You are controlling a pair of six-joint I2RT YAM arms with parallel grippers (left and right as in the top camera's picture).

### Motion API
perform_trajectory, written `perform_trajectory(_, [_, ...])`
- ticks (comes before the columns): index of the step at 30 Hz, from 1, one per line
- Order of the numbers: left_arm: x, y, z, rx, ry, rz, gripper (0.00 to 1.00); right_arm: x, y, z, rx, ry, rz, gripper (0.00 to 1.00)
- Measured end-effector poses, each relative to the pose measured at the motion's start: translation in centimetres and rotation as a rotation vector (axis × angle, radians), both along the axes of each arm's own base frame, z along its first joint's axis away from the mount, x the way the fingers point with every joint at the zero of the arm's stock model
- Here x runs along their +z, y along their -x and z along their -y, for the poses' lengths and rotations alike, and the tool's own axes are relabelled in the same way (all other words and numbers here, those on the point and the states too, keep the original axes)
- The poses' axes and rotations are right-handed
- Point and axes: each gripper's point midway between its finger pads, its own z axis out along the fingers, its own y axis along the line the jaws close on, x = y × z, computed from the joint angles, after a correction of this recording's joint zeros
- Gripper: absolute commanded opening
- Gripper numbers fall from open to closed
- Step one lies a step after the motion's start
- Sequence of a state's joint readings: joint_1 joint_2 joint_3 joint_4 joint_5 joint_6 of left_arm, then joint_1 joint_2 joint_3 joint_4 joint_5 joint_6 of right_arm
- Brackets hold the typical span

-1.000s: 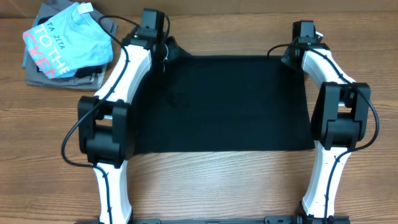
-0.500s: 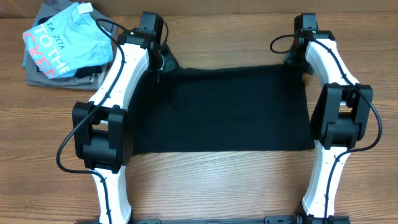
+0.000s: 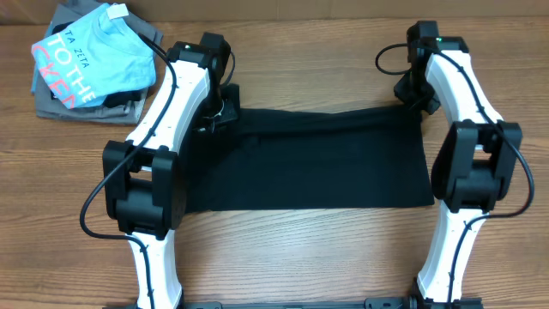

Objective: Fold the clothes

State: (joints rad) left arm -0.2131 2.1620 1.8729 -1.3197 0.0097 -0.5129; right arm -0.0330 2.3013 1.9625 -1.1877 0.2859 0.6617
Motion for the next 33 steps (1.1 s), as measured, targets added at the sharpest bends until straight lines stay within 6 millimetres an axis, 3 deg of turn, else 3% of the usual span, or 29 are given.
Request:
perform_trajectory(5, [0.1, 1.2, -0.3, 0.000, -0.012, -0.047, 0.05, 3.3, 1.3, -0.2, -0.012, -0.003, 0.009, 0.07])
perform_trajectory(7, [0.1, 1.3, -0.4, -0.001, -0.016, -0.053, 0.43, 3.6, 1.9, -0.2, -0.015, -0.004, -0.005, 0.29])
perform_trajectory(9, [0.1, 1.6, -0.7, -0.017, -0.032, -0.065, 0.59, 3.7, 2.7, 0.0, -0.010, 0.005, -0.040, 0.31])
perform_trajectory(10, [0.2, 1.8, -0.9, -0.021, -0.040, -0.073, 0.76, 3.7, 3.0, 0.1, -0.013, 0.008, -0.053, 0.36])
perform_trajectory(11, [0.2, 2.0, -1.1, -0.025, -0.047, -0.080, 0.96, 3.6, 3.7, 0.1, -0.018, 0.006, -0.079, 0.52])
perform_trajectory(12, [0.2, 2.1, -1.3, -0.035, -0.052, -0.086, 1.00, 3.6, 3.9, 0.1, -0.016, 0.007, -0.088, 0.80])
perform_trajectory(13, [0.2, 2.3, -1.4, -0.040, -0.056, -0.095, 1.00, 3.6, 4.3, 0.2, -0.021, 0.004, -0.105, 0.97])
perform_trajectory(14, [0.3, 2.5, -1.5, -0.044, -0.061, -0.103, 1.00, 3.6, 4.6, 0.1, -0.020, 0.000, -0.116, 1.00])
perform_trajectory(17, [0.3, 2.3, -1.6, -0.053, -0.065, -0.096, 1.00, 3.5, 4.9, -0.2, -0.018, -0.020, -0.129, 1.00])
perform_trajectory(23, [0.1, -2.8, -0.5, -0.083, 0.005, 0.110, 1.00, 3.2, 4.0, -1.9, 0.008, -0.123, -0.096, 1.00])
perform_trajectory(25, [0.1, -3.6, -0.2, -0.084, 0.047, 0.135, 1.00, 3.1, 4.0, -2.4, 0.019, -0.150, -0.096, 1.00])
perform_trajectory(29, [0.1, -3.9, 0.5, -0.085, 0.126, 0.143, 0.98, 3.1, 3.9, -2.9, 0.030, -0.176, -0.094, 1.00])
perform_trajectory(33, [-1.2, -4.0, 1.2, -0.080, 0.178, 0.115, 0.91, 3.1, 3.8, -3.0, 0.034, -0.184, -0.090, 1.00])
